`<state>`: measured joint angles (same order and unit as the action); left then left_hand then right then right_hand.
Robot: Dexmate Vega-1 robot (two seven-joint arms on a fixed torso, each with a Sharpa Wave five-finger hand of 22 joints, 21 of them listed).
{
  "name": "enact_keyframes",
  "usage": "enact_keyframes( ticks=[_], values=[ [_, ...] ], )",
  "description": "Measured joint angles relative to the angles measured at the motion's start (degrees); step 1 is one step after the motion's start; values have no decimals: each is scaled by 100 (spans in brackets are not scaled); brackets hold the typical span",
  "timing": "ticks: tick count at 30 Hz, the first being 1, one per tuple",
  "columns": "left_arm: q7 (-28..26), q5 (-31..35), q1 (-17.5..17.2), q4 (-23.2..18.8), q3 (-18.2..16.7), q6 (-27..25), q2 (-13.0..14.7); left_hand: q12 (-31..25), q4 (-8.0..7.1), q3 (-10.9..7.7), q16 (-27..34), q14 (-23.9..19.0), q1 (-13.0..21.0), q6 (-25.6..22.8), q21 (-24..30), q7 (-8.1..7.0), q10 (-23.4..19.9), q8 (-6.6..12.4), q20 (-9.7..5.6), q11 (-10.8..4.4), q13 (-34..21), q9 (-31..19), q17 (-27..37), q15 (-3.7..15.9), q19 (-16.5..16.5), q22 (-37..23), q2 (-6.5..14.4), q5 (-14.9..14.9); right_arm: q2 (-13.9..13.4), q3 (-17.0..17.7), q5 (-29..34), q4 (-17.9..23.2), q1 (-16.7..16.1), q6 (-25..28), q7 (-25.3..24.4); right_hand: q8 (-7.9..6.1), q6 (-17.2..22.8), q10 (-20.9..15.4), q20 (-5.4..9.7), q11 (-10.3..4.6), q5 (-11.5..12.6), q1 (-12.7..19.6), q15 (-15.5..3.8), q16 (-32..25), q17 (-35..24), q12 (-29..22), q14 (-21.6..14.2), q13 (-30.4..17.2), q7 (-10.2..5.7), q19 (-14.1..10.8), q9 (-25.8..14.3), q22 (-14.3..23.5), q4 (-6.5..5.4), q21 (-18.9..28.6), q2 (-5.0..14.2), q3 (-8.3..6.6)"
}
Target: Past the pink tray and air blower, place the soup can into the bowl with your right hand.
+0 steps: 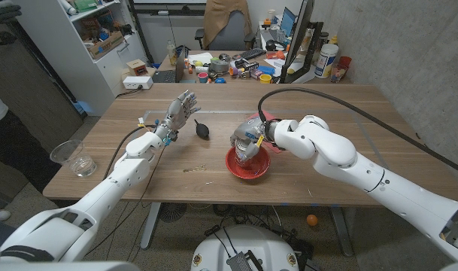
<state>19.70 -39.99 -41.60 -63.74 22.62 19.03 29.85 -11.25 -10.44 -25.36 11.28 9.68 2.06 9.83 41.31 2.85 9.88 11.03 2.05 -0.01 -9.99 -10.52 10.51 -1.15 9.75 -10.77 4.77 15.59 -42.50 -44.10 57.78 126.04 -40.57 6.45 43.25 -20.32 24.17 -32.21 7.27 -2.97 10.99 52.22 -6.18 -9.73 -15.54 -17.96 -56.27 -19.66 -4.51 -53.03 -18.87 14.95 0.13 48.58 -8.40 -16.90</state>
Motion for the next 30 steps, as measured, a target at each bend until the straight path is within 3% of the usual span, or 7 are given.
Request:
enact_keyframes(
  ticks=[4,10,14,17,20,27,30],
  values=[
    [21,0,30,48,2,10,-25,0,0,0,0,0,0,0,0,0,0,0,0,0,0,0,0,0,0,0,0,0,6,2,-53,10,68,-51,161,8,101,48,28,11,0,-16,-51,0,55,0,51,38,-51,32,26,-35,-15,0,16,14],
    [49,-2,73,122,3,24,-55,0,0,0,0,0,0,0,0,0,0,0,0,0,0,0,0,0,0,0,0,0,39,-16,-93,-23,155,-110,306,-49,926,-701,-11,64,-1,-16,4,-229,184,-178,-3,223,-41,70,189,-164,129,69,16,-243],
    [71,-3,109,181,6,39,-76,0,0,0,0,0,0,0,0,0,0,0,0,0,0,0,0,0,0,0,0,0,69,-54,-113,-79,212,-132,433,237,658,-426,-23,75,-1,-16,-68,-167,282,-19,69,310,-12,145,277,-206,126,122,16,-256],
    [91,-5,135,221,8,46,-95,0,0,0,0,0,0,0,0,0,0,0,0,0,0,0,0,0,0,0,0,0,93,-85,-128,-124,261,-148,513,453,358,-88,-62,13,0,-54,-168,-68,363,151,257,378,-19,308,332,-273,14,123,54,-145],
    [108,-5,160,263,10,55,-109,0,0,0,0,0,0,0,0,0,0,0,0,0,0,0,0,0,0,0,0,0,121,-127,-140,-167,319,-155,624,637,143,280,-109,-23,-1,-34,-77,-39,429,334,700,457,-44,427,392,-341,-94,74,192,-88],
    [139,-7,213,360,13,78,-143,0,0,0,0,0,0,0,-22,0,0,0,0,0,0,0,0,0,0,0,0,0,183,-231,-163,-268,453,-173,860,755,42,443,-165,-28,0,44,88,-39,437,422,1075,543,-26,613,442,-404,-281,-24,421,164],
    [148,-7,227,383,14,86,-153,0,0,0,0,0,0,0,-22,0,0,0,0,0,0,0,0,0,0,0,0,0,204,-268,-170,-307,503,-188,915,785,3,462,-165,-9,0,4,130,-39,437,422,1191,580,-27,653,452,-430,-436,-81,570,326]
  ],
)
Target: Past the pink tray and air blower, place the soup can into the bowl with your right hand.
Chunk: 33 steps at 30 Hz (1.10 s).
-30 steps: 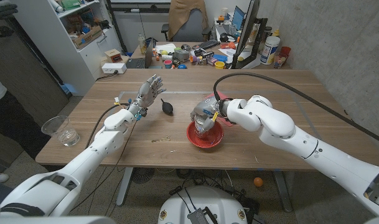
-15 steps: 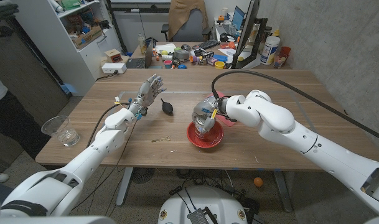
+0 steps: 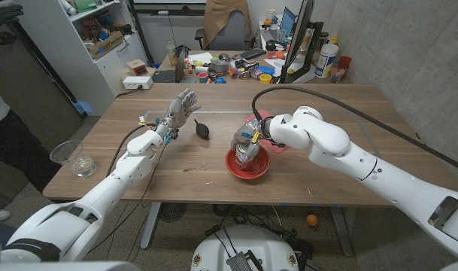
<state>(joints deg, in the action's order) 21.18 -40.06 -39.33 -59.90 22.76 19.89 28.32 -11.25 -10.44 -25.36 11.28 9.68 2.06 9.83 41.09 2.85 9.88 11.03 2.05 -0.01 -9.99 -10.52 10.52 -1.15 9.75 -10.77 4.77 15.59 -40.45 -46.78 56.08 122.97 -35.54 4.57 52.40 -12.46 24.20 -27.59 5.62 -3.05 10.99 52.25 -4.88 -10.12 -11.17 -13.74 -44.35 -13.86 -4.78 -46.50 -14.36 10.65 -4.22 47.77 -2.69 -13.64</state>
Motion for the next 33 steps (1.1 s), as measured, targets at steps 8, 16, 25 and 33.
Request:
enact_keyframes(
  ticks=[8,16,25,33],
  values=[
    [17,0,19,41,1,12,-16,0,0,0,0,0,0,0,0,0,0,0,0,0,0,0,0,0,0,0,0,0,24,-67,-11,-43,93,-18,174,150,-365,303,-41,88,112,-225,85,0,-16,110,437,105,11,125,76,-79,-360,-302,358,460],
    [20,1,19,41,1,16,-17,0,25,-25,0,0,0,0,0,0,0,0,0,0,0,0,-13,0,0,0,0,0,27,-118,18,-26,186,-53,331,188,-815,835,-60,78,200,-521,170,0,-44,243,973,188,-23,144,163,-105,-424,-555,240,726],
    [13,6,6,14,0,17,-9,0,25,-25,0,0,0,0,0,0,0,0,0,0,0,0,-13,0,0,0,0,0,30,-119,-18,15,243,-89,515,187,-1131,1043,-42,203,200,-1283,171,-70,-71,243,1070,242,68,36,238,-133,-568,-788,175,1064],
    [10,12,3,5,0,17,-6,0,25,-25,0,0,0,0,0,0,0,0,0,0,0,0,-13,0,0,0,0,0,-21,-26,-69,126,250,-107,496,187,-1164,1075,-9,234,200,-1462,175,-69,-70,243,1136,241,101,13,265,-132,-562,-934,173,1145]
  ],
)
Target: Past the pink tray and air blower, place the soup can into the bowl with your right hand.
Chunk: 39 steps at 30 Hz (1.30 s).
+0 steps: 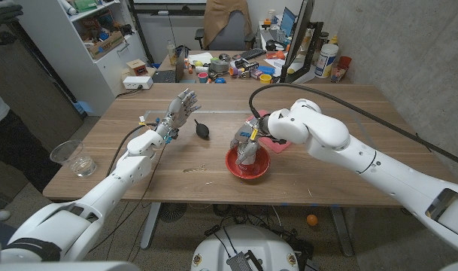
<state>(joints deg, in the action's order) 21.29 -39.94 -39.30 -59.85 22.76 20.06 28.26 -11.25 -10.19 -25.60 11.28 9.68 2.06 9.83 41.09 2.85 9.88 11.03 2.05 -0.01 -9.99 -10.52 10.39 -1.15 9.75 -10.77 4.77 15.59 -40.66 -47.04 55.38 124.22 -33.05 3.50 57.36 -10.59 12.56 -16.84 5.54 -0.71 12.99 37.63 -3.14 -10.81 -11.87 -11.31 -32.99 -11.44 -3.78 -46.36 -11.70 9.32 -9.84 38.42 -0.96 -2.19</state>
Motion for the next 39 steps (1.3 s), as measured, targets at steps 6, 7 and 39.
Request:
enact_keyframes(
  ticks=[6,7,39],
  values=[
    [2,5,0,-1,0,0,0,0,0,0,0,0,0,0,0,0,0,0,0,0,0,0,0,0,0,0,0,0,-46,72,1,97,-14,-21,-86,0,0,0,-32,0,0,-22,7,0,16,0,50,27,0,49,0,0,19,-50,22,28],
    [4,5,0,-2,1,0,0,0,0,0,0,0,0,0,-11,0,0,0,0,0,0,0,0,0,0,0,0,0,-54,83,6,112,-20,-27,-101,0,0,0,-32,0,0,-23,5,0,16,0,67,27,0,49,0,0,20,-53,22,28],
    [-14,-6,-60,-101,-4,0,15,0,0,0,0,0,0,0,-22,0,0,0,0,0,0,0,1,0,0,0,0,0,-193,493,159,473,-80,-53,-312,-28,1,-2,-134,-1,79,-187,5,1,43,-44,190,26,0,438,25,1,91,-457,142,99]
  ],
)
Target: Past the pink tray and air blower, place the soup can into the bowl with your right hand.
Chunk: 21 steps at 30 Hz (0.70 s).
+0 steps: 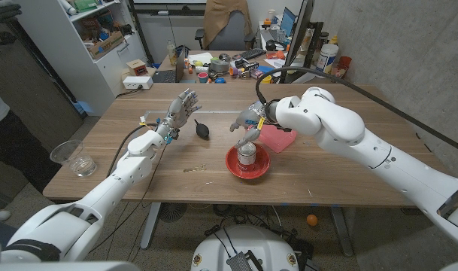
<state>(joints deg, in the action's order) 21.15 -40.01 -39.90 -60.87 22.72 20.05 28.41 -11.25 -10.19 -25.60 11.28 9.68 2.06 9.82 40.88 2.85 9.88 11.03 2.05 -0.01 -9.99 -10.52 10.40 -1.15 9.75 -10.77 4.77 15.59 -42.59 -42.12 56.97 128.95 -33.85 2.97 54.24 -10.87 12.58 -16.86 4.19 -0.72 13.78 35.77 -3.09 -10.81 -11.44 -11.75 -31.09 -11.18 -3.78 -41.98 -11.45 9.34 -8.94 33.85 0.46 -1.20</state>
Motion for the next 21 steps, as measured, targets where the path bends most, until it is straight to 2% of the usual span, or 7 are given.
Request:
enact_keyframes(
  ticks=[4,9,10,13,17,21],
  values=[
    [-4,-6,-18,-22,-7,0,8,0,0,0,0,0,0,0,0,0,0,0,0,0,0,0,0,0,0,0,0,0,-17,87,59,55,-24,45,-60,0,0,20,-10,-20,0,-39,21,0,0,0,61,8,0,71,0,0,0,-81,39,0],
    [-4,-6,-35,-44,-15,0,18,0,0,0,0,0,0,0,0,0,0,0,0,0,0,0,0,0,0,0,0,0,-17,87,98,55,-24,98,-128,0,0,20,-93,-20,21,-40,27,22,0,0,138,27,0,154,0,0,24,-147,40,24],
    [-9,-14,-39,-51,-18,0,25,0,0,0,0,0,0,0,0,0,0,0,0,0,0,0,0,0,0,0,0,0,-37,223,101,116,-58,117,-151,0,0,20,-114,-20,21,-60,30,22,0,0,158,27,0,174,0,0,24,-174,60,24],
    [-12,-17,-52,-63,-26,1,35,0,0,0,0,0,0,0,-22,0,0,0,0,0,0,0,0,0,0,0,0,0,-49,308,102,150,-77,179,-214,0,0,51,-175,-51,21,-60,32,22,25,0,183,27,0,235,-1,0,26,-239,61,26],
    [-13,-25,-62,-74,-35,17,43,0,0,0,0,0,0,0,-22,0,0,0,0,0,0,0,0,0,0,0,0,0,-64,401,121,193,-100,262,-304,-44,35,82,-319,-81,21,-109,33,45,27,0,300,27,-35,380,-1,1,47,-357,105,47],
    [-13,-31,-66,-77,-42,33,46,0,0,0,0,0,0,0,-22,0,0,0,0,0,0,0,0,0,0,0,0,0,-74,493,153,230,-117,338,-394,-44,65,133,-503,-133,43,-148,49,45,27,0,447,27,-1,564,-1,0,52,-528,102,74]
  ],
)
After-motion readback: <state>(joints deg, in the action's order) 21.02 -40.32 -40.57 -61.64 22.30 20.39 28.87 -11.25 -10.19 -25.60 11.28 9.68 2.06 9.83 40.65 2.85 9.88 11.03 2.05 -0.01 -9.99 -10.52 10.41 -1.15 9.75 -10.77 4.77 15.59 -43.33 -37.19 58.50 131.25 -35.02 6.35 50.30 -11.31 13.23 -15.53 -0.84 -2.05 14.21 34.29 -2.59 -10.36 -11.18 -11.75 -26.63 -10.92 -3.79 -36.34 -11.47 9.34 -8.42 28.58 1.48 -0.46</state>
